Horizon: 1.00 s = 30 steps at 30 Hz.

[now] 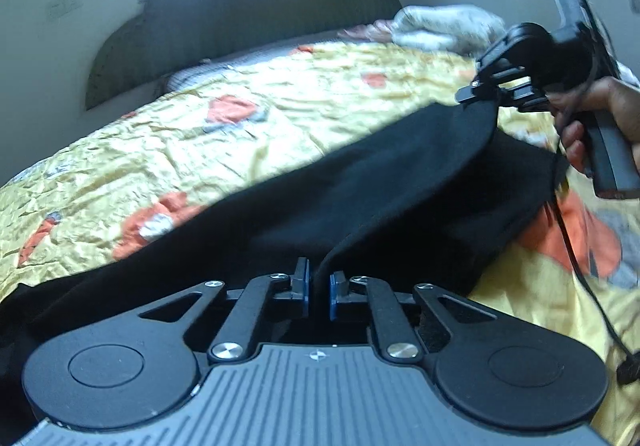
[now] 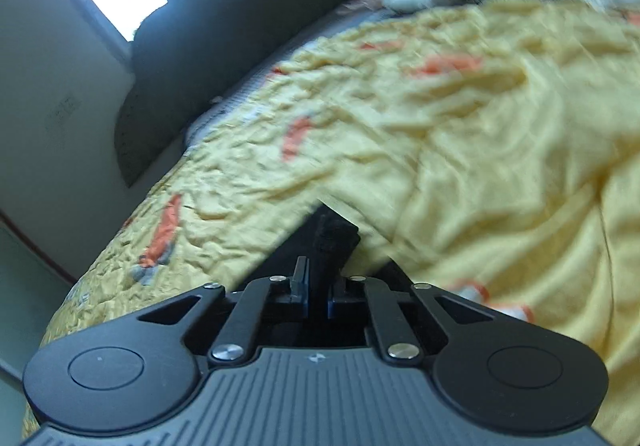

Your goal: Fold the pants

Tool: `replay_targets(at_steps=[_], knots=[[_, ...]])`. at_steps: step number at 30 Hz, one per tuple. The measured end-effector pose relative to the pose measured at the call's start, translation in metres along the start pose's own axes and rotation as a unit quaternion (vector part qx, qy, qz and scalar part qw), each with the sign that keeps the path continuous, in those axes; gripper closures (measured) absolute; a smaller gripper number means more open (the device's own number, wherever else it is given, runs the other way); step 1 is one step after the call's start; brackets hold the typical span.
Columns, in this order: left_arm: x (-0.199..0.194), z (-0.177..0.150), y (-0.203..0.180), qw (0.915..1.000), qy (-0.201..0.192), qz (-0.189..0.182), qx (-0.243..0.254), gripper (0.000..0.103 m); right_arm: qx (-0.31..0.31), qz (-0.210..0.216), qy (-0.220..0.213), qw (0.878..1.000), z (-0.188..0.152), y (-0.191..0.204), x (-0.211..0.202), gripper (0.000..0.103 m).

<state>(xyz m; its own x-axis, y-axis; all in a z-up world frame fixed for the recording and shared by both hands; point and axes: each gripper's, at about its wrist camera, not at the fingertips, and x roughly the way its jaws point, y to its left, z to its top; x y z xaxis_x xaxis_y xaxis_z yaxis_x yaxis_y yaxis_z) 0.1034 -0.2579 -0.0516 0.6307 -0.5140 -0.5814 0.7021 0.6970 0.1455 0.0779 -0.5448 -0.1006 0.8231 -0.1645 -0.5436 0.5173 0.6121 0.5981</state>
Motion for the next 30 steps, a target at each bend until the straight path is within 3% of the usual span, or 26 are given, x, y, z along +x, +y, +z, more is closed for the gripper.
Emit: replay_targets(at_steps=[3,6,12,19,22,24,25,27,30], knots=[[-0.015,0.011,0.014,0.9990,-0.028,0.005,-0.034,0.092,-0.066,0.010,-0.060,0.996,0.013,0.029,-0.029,0.096],[-0.030,0.018,0.019,0.9979,-0.046,-0.020,-0.041,0.092,-0.127,-0.023,-0.083,0.988,0.014,0.039,-0.049,0.096],[-0.032,0.001,-0.007,0.9981,-0.019,-0.055,0.019,0.092,-0.154,-0.104,-0.030,0.982,-0.018,0.005,-0.048,0.095],[-0.037,-0.005,-0.006,0.9973,-0.011,-0.068,0.025,0.092,-0.183,-0.124,-0.024,0.975,-0.032,0.007,-0.063,0.095],[-0.025,-0.011,-0.010,0.9970,0.014,-0.069,0.034,0.092,-0.188,-0.135,0.018,0.973,-0.037,-0.002,-0.050,0.094],[-0.016,-0.016,-0.013,0.9958,0.041,-0.074,0.034,0.091,-0.182,-0.150,0.040,0.971,-0.041,-0.010,-0.043,0.082],[-0.014,-0.019,-0.013,0.9956,0.046,-0.075,0.033,0.085,-0.180,-0.158,0.039,0.970,-0.042,-0.013,-0.043,0.078],[-0.020,-0.020,-0.013,0.9956,0.040,-0.075,0.039,0.077,-0.176,-0.176,0.016,0.968,-0.041,-0.016,-0.052,0.068],[-0.032,-0.014,-0.009,0.9942,0.036,-0.095,0.035,0.067,-0.187,-0.205,-0.045,0.960,-0.037,-0.009,-0.077,0.066]])
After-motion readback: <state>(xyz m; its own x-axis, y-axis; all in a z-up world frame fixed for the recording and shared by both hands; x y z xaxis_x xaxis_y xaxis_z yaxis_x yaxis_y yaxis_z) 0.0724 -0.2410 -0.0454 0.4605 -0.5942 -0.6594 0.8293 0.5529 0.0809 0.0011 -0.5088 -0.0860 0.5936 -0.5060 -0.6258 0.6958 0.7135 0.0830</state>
